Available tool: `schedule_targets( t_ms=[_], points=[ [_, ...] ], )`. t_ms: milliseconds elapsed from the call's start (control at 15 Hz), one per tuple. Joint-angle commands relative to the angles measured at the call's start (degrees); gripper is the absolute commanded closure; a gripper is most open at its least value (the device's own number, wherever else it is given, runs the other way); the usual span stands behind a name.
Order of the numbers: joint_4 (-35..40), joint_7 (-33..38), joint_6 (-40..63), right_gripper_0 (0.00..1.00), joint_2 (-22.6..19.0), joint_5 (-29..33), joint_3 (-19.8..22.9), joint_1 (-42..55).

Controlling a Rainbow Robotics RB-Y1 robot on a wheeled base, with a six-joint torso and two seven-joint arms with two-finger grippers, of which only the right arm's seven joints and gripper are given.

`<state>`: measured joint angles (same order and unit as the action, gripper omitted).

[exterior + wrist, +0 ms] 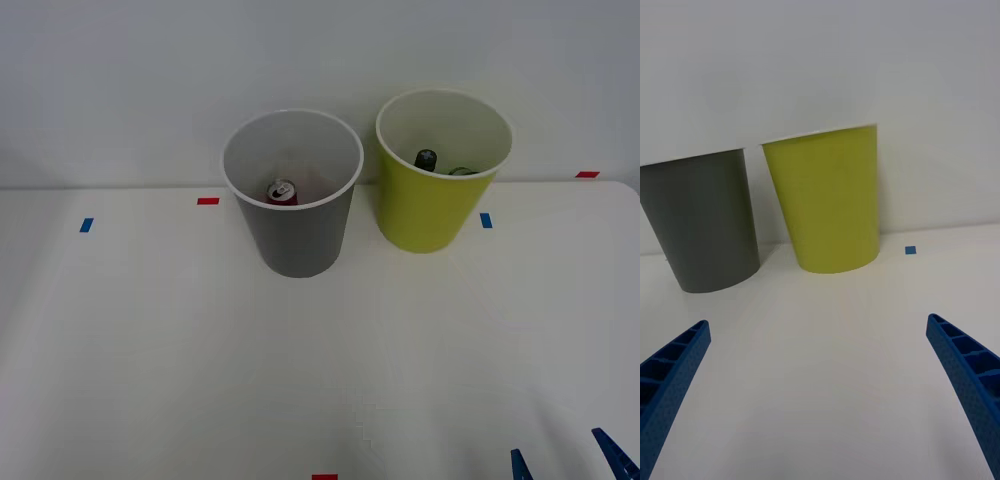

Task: Put cans in the gray bin, plastic bottles in the light green bin

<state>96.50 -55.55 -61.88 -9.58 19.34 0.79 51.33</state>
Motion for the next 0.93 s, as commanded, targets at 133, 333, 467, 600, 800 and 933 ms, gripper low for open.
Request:
schedule_targets(
  t_ms=[133, 333, 467, 600, 800, 933],
  points=[
    [0.0, 0.0, 0.0, 0.00, 0.0, 0.0, 0.0, 0.0],
    [0.0, 0.0, 0.0, 0.00, 0.0, 0.0, 0.0, 0.0],
    [0.0, 0.0, 0.0, 0.00, 0.0, 0.0, 0.0, 0.0],
    [0.0, 0.0, 0.0, 0.00, 0.0, 0.0, 0.0, 0.0],
    [0.0, 0.0, 0.0, 0.00, 0.0, 0.0, 0.0, 0.0],
    [0.0, 0.0, 0.0, 0.00, 0.0, 0.0, 0.0, 0.0]
  ],
)
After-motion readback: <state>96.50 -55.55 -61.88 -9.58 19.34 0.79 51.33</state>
